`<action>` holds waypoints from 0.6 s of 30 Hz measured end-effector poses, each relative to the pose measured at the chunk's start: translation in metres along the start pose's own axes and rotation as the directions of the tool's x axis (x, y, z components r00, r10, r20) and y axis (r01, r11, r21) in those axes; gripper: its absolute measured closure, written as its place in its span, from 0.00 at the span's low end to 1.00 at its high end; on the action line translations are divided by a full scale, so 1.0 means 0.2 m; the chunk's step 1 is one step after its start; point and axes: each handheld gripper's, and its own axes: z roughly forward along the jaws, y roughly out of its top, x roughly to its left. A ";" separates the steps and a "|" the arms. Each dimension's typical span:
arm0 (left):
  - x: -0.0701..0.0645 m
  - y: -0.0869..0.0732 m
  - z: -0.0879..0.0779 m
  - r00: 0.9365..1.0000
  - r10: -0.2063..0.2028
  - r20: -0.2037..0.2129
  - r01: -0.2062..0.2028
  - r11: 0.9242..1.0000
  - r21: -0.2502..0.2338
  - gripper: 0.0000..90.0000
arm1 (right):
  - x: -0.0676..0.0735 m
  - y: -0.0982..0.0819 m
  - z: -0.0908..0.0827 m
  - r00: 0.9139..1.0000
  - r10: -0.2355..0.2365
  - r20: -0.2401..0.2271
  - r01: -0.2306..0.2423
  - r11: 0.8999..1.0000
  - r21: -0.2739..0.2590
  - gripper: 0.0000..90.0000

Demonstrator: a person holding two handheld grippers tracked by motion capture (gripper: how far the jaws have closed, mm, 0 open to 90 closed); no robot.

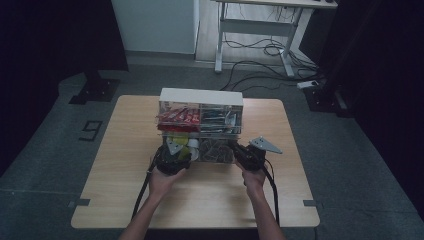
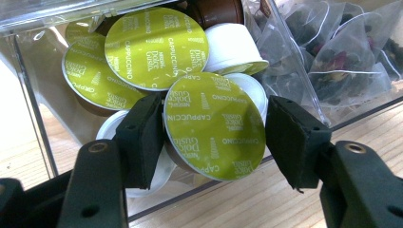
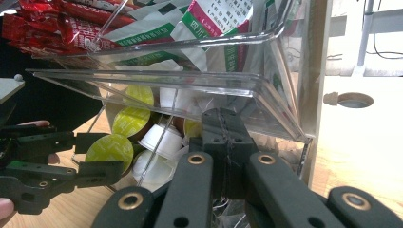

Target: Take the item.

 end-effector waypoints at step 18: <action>0.00 0.02 -0.08 0.999 -0.025 0.033 0.026 0.999 -0.041 0.45 | -0.01 0.00 0.00 1.000 0.001 0.005 -0.001 1.000 -0.001 0.99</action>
